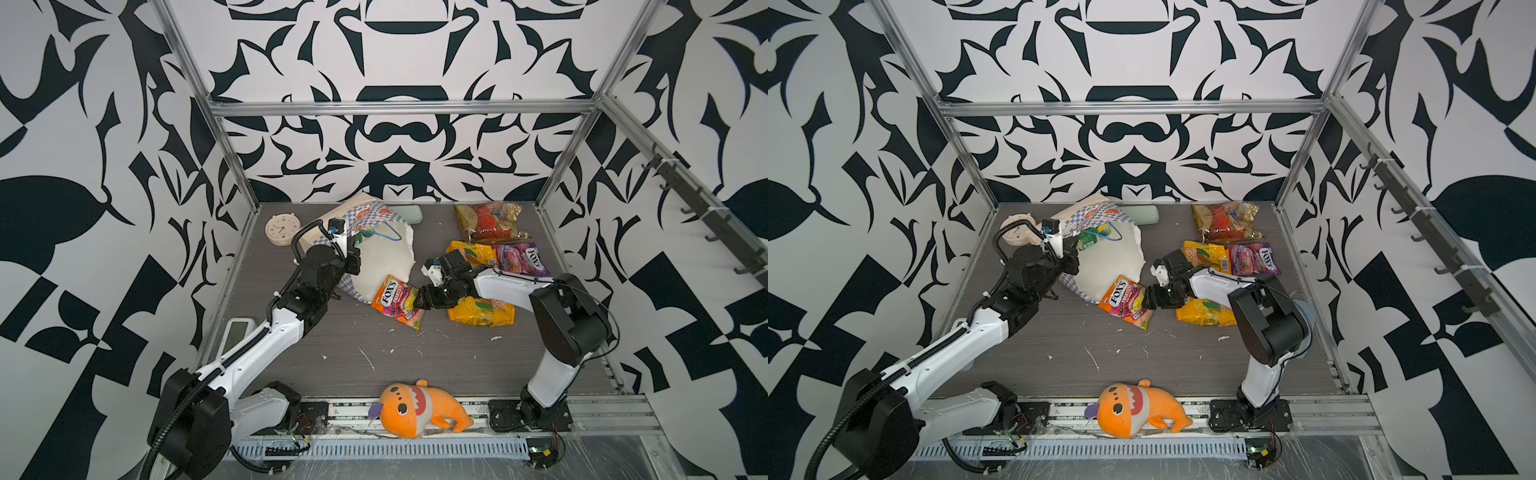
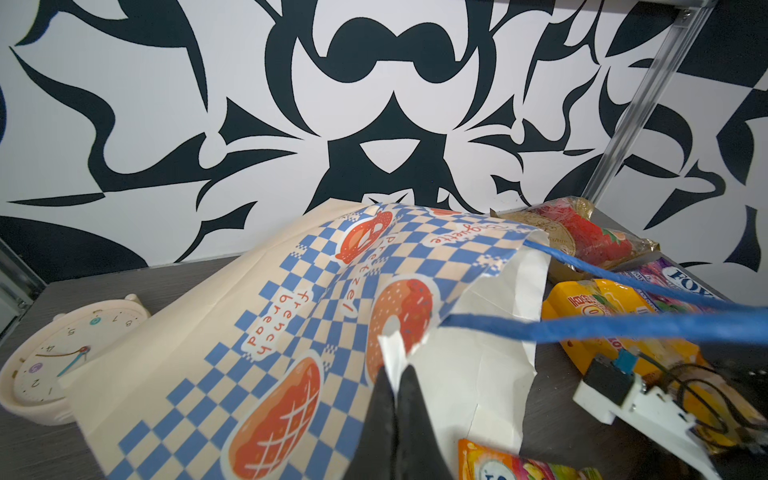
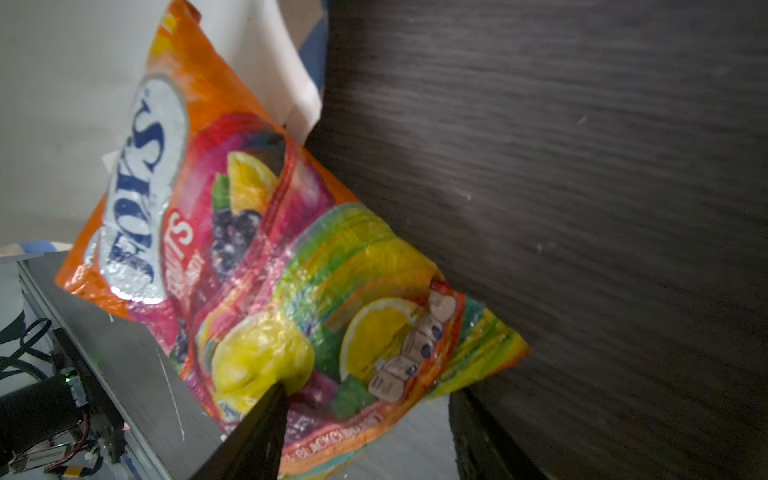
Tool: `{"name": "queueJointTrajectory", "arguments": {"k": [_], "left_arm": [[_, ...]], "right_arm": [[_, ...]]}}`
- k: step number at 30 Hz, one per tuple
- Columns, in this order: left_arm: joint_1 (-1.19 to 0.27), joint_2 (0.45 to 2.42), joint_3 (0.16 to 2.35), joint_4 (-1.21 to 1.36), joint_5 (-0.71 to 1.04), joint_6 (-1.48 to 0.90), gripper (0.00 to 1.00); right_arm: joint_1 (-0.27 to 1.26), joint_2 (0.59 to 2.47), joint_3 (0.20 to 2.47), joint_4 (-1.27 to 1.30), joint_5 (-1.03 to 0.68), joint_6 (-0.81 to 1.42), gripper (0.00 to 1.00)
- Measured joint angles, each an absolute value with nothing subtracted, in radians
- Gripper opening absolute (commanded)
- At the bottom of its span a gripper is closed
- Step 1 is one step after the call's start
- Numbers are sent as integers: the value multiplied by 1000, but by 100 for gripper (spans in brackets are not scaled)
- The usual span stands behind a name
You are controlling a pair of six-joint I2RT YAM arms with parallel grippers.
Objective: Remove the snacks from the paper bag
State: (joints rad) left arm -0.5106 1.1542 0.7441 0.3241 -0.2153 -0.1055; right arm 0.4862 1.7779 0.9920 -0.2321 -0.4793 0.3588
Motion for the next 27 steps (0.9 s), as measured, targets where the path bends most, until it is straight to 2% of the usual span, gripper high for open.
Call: {"name": "queueJointTrajectory", "arguments": {"k": [9,12,14,16,19,24,27], "left_arm": [[-511,1151,744,318,-218,-105,0],[-511,1151,744,318,-220,-105,0],[-511,1151,744,317,-220,-105,0],[-511,1151,744,318,-220,-105,0],[-510,1151,744,317,-220,-105,0],[-510,1151,744,316,-220,-107,0],[-510,1151,744,317,-221,-108,0]], "right_arm": [[472,1802,1012,-184,-465,487,68],[476,1808,1011,-164,-455,552,63],[480,1821,1008,-117,-461,607,57],[482,1838,998,-44,-471,669,40],[485,1868,985,47,-484,752,22],[489,1888,971,176,-493,867,1],[489,1888,971,243,-505,913,0]]}}
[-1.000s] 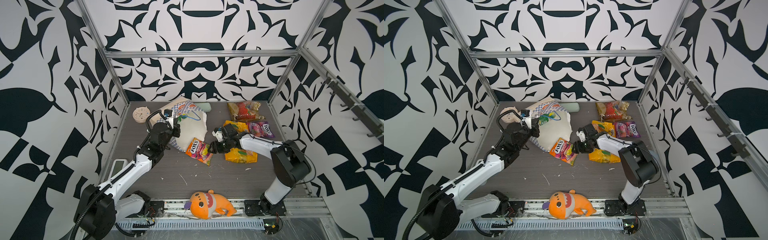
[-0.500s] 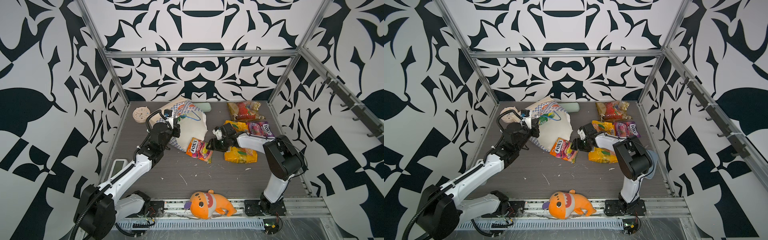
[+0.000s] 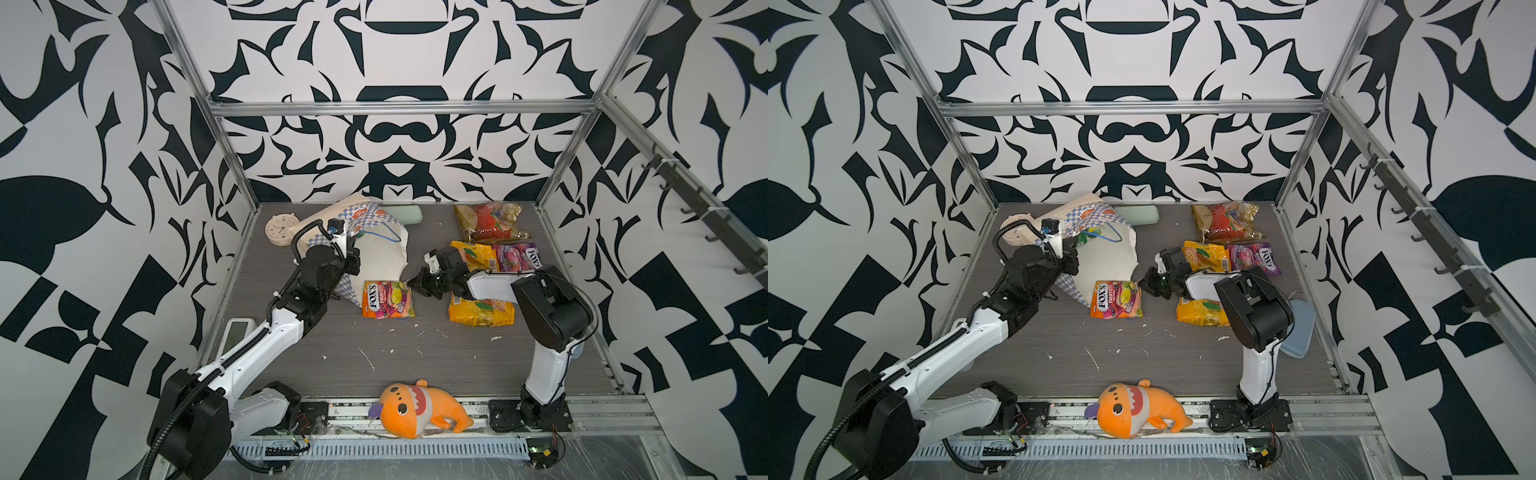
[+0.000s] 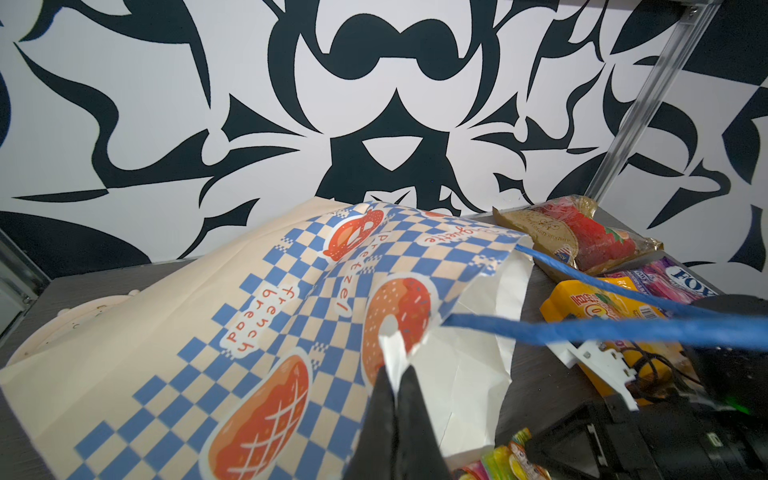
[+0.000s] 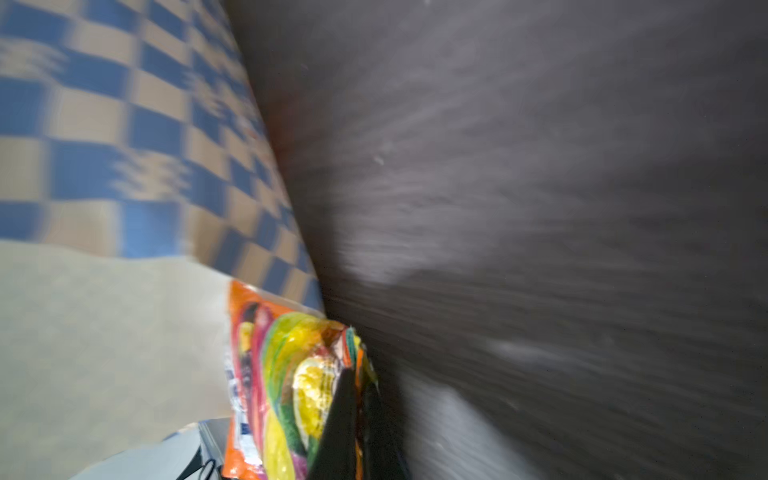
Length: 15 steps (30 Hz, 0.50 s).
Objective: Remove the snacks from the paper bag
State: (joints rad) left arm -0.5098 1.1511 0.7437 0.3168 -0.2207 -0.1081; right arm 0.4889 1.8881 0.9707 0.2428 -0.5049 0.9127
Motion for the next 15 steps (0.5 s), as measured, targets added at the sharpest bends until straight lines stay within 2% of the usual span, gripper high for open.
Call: {"name": "queueJointTrajectory", "arguments": {"k": [7,9,13,15], "left_arm": [[-510,1151,743,316,-221,-109,0],[-510,1151,743,317,-221,-109,0],[-510,1151,743,318,-221,-109,0],[-510,1151,743,318,-221,-109,0]], "right_arm": [[489,1881,968,340,-543,939,0],[492,1874,966,348,-558,934,15],[496,1878,968,350,-603,907,29],[499,1890,968,368,-624,896,32]]}}
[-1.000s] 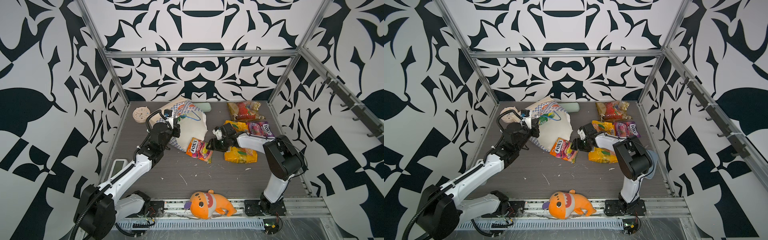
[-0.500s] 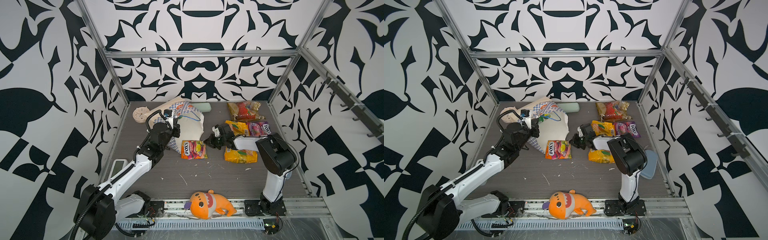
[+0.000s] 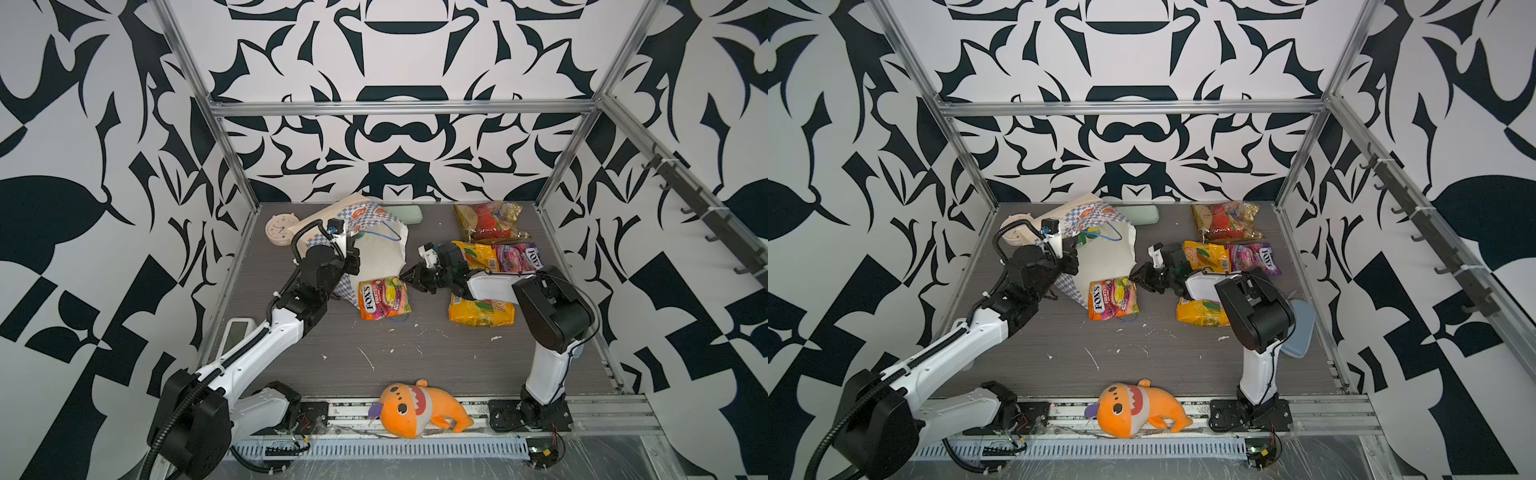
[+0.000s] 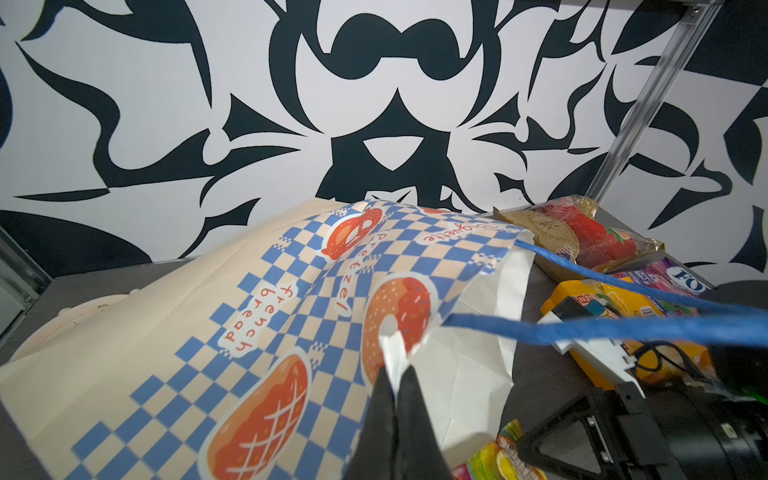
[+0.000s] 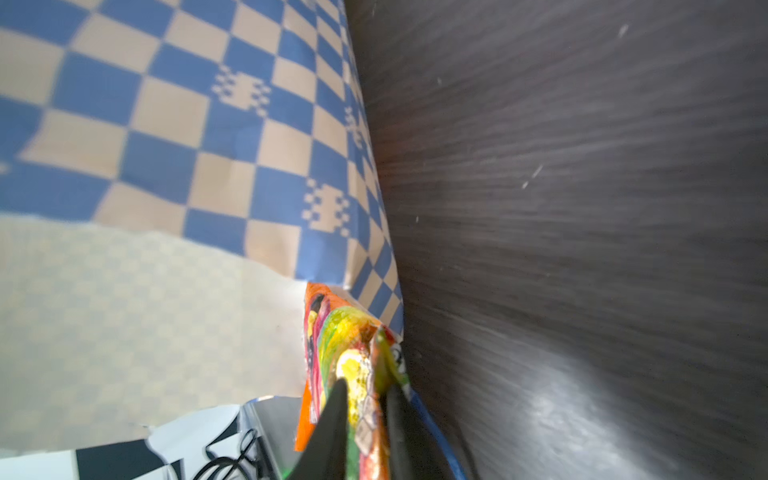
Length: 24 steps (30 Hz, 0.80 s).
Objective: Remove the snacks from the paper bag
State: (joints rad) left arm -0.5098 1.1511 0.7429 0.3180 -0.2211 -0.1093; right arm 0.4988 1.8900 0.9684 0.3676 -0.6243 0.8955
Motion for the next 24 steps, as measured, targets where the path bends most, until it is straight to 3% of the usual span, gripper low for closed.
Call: {"name": "queueJointTrajectory", "arguments": {"k": [10,12,16,24], "left_arm": [[-510,1151,743,326,-220,-113,0],[-510,1151,743,326,-220,-115,0],[-510,1151,743,326,-220,-116,0],[-510,1150,743,324,-221,-116,0]], "right_arm": [[530,2019,969,508,-696,887,35],[533,2038,970,513,-691,879,27],[544,2064,987,493,-651,858,0],[559,2040,993,455,-587,869,0]]}}
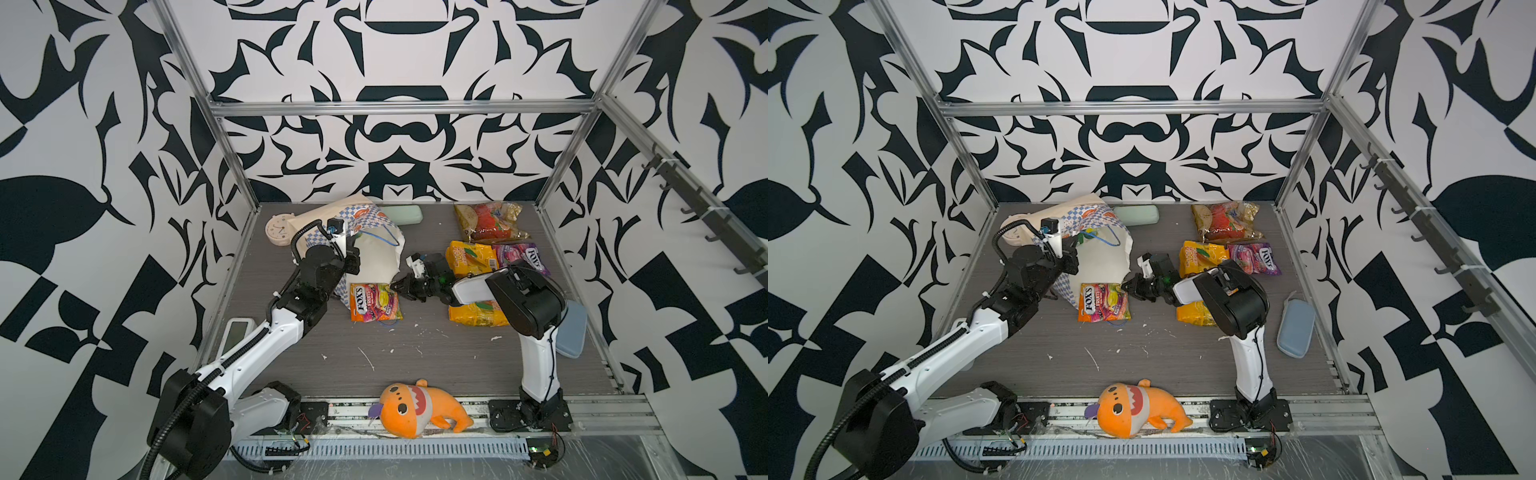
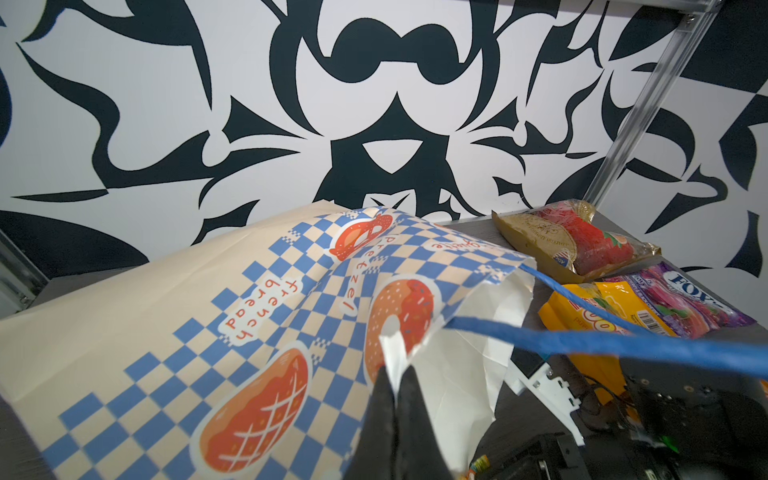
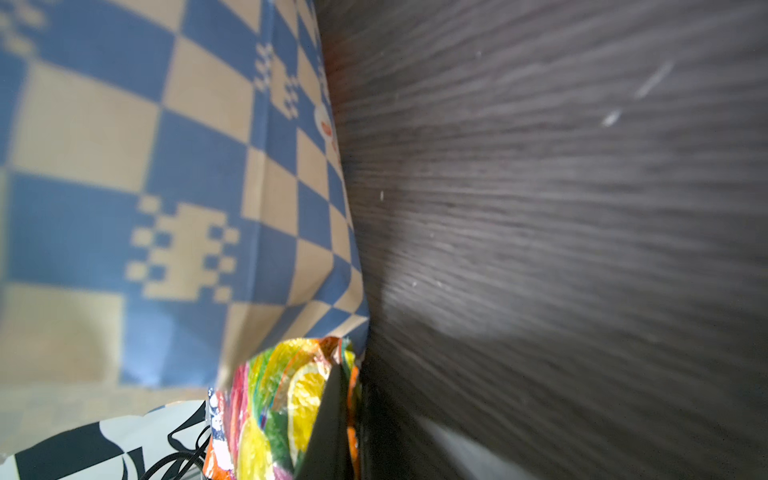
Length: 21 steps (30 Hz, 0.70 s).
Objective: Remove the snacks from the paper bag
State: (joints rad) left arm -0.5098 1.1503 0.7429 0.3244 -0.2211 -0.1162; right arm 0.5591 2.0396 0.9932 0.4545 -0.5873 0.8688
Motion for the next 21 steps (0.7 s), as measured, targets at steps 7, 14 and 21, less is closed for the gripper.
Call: {"name": "queueJointTrajectory", "arguments": {"k": [7,14,21], "left_arm": [[-509,1150,743,324,-225,-116,0],[-509,1149,742,324,-244,-116,0],[-509,1149,742,324,-260,-116,0]], "right_arm": [[560,1887,1006,322,-555,842,0],[560,1748,1090,152,-549,755,0],[560,1662,1166,-8,-547,673,0]]}}
